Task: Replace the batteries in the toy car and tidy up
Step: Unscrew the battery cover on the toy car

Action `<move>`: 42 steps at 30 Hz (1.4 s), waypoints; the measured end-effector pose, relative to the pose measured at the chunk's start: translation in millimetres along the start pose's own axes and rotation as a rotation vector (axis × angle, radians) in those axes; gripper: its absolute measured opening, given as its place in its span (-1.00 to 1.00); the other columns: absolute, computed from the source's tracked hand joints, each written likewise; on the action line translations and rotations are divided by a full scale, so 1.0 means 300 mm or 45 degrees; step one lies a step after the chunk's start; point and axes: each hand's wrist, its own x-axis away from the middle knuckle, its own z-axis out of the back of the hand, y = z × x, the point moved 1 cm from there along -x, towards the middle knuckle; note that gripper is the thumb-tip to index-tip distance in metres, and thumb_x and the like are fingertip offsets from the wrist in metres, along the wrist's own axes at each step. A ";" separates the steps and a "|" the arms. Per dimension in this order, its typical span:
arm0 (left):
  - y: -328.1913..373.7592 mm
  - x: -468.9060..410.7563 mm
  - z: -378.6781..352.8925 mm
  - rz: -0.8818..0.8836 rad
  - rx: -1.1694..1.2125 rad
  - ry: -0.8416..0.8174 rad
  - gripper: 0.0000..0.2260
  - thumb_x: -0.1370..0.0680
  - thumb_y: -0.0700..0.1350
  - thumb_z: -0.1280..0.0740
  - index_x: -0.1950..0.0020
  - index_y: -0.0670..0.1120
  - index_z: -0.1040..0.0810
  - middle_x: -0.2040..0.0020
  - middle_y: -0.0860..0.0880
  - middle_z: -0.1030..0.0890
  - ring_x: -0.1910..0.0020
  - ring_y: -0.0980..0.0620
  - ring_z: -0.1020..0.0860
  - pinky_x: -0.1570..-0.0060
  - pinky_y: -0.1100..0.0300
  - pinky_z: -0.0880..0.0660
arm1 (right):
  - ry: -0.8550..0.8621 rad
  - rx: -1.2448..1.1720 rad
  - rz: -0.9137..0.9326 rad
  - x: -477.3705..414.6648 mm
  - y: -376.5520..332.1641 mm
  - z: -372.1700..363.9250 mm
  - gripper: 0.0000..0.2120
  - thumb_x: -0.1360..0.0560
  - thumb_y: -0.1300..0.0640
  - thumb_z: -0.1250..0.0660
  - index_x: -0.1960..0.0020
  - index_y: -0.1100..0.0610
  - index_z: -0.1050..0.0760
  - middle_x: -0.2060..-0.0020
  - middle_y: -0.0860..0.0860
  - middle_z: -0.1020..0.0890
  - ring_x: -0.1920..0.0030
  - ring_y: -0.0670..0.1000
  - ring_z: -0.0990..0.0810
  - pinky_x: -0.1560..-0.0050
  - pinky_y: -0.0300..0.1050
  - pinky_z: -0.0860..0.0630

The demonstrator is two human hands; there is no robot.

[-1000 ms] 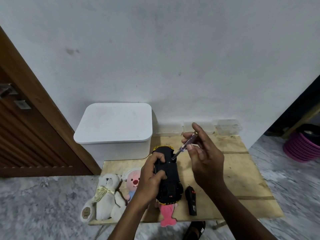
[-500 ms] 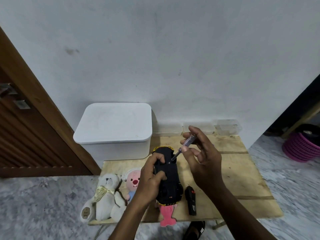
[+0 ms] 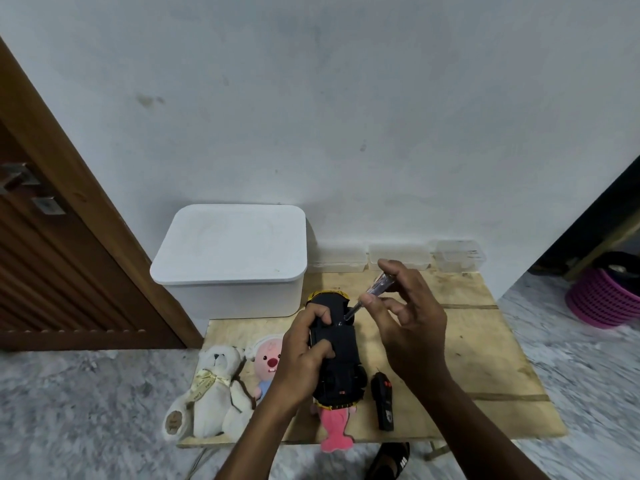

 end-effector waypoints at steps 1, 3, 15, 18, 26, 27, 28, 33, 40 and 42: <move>0.001 0.000 0.000 0.003 -0.002 -0.001 -0.73 -0.25 -0.22 -0.26 0.10 0.03 -0.41 0.12 -0.16 -0.48 0.21 0.00 -0.39 0.28 0.10 -0.32 | 0.005 -0.009 -0.012 0.000 0.005 0.000 -0.30 -0.44 0.42 -0.44 -0.25 -0.33 -0.46 0.03 -0.12 -0.57 0.04 0.00 -0.64 0.10 -0.17 -0.66; 0.000 0.001 0.003 0.006 -0.007 -0.002 -0.73 -0.25 -0.23 -0.26 0.11 0.05 -0.41 0.14 -0.13 -0.47 0.22 0.01 -0.38 0.29 0.12 -0.32 | -0.019 -0.035 -0.042 0.004 0.015 -0.003 -0.24 -0.47 0.47 -0.36 -0.30 -0.36 -0.42 0.02 -0.11 -0.62 0.00 0.05 -0.66 0.05 -0.17 -0.65; -0.013 -0.003 0.004 0.008 0.037 -0.023 -0.73 -0.26 -0.24 -0.26 0.09 0.00 -0.41 0.16 -0.03 -0.47 0.24 0.04 -0.38 0.32 0.20 -0.31 | -0.008 -0.045 -0.064 0.009 0.027 -0.015 -0.33 -0.48 0.50 -0.34 -0.33 -0.19 -0.46 0.01 -0.10 -0.63 -0.01 0.03 -0.66 0.05 -0.15 -0.66; -0.014 -0.007 0.009 0.009 0.032 -0.018 -0.73 -0.25 -0.24 -0.26 0.10 0.01 -0.41 0.18 -0.02 -0.46 0.24 0.05 -0.37 0.31 0.18 -0.31 | -0.037 -0.090 -0.127 0.006 0.028 -0.014 -0.32 -0.51 0.50 -0.27 -0.35 -0.21 -0.40 -0.04 -0.17 -0.64 -0.06 0.02 -0.68 0.00 -0.17 -0.64; -0.010 -0.009 0.012 0.005 0.014 -0.026 -0.73 -0.26 -0.23 -0.26 0.10 0.03 -0.41 0.15 -0.06 -0.48 0.23 0.04 -0.39 0.31 0.18 -0.33 | 0.018 -0.014 -0.027 0.005 0.033 -0.022 -0.31 -0.47 0.45 -0.38 -0.35 -0.23 -0.42 0.03 0.01 -0.59 0.01 0.08 -0.63 0.14 -0.14 -0.67; -0.010 -0.010 0.012 0.003 0.012 -0.021 -0.73 -0.26 -0.23 -0.26 0.11 0.04 -0.41 0.16 -0.03 -0.47 0.24 0.05 -0.38 0.32 0.20 -0.32 | 0.016 -0.011 -0.037 0.008 0.038 -0.021 -0.32 -0.48 0.48 -0.34 -0.39 -0.15 -0.40 0.03 0.01 -0.61 0.00 0.06 -0.65 0.11 -0.20 -0.65; -0.010 -0.011 0.013 -0.001 0.010 -0.019 -0.73 -0.26 -0.23 -0.26 0.12 0.04 -0.41 0.18 -0.02 -0.47 0.25 0.06 -0.38 0.32 0.20 -0.31 | 0.010 -0.001 -0.046 0.009 0.040 -0.020 -0.33 -0.49 0.50 -0.31 -0.41 -0.10 -0.38 0.01 -0.02 -0.63 -0.01 0.03 -0.66 0.08 -0.26 -0.63; -0.009 -0.016 0.016 -0.006 -0.004 -0.017 -0.73 -0.26 -0.23 -0.27 0.10 0.02 -0.41 0.17 -0.03 -0.47 0.23 0.04 -0.39 0.31 0.17 -0.32 | -0.033 -0.044 -0.031 0.007 0.025 -0.018 -0.32 -0.46 0.33 -0.39 -0.34 -0.32 -0.37 -0.04 0.00 -0.61 -0.03 0.05 -0.65 0.11 -0.07 -0.67; -0.006 -0.013 0.011 0.012 -0.005 -0.014 -0.73 -0.25 -0.23 -0.26 0.12 0.04 -0.41 0.14 -0.16 -0.46 0.21 0.01 -0.37 0.29 0.11 -0.31 | -0.038 -0.050 -0.053 0.011 0.043 -0.024 -0.29 -0.51 0.48 -0.28 -0.38 -0.25 -0.37 -0.02 -0.17 -0.64 -0.03 0.02 -0.69 -0.01 -0.14 -0.65; -0.003 -0.013 0.012 0.008 -0.004 -0.014 -0.73 -0.25 -0.24 -0.26 0.11 0.03 -0.41 0.13 -0.17 -0.46 0.22 0.01 -0.37 0.29 0.12 -0.31 | -0.062 -0.086 -0.079 0.010 0.033 -0.023 -0.29 -0.51 0.45 -0.29 -0.37 -0.29 -0.37 -0.07 -0.16 -0.64 -0.07 0.01 -0.68 -0.02 -0.16 -0.64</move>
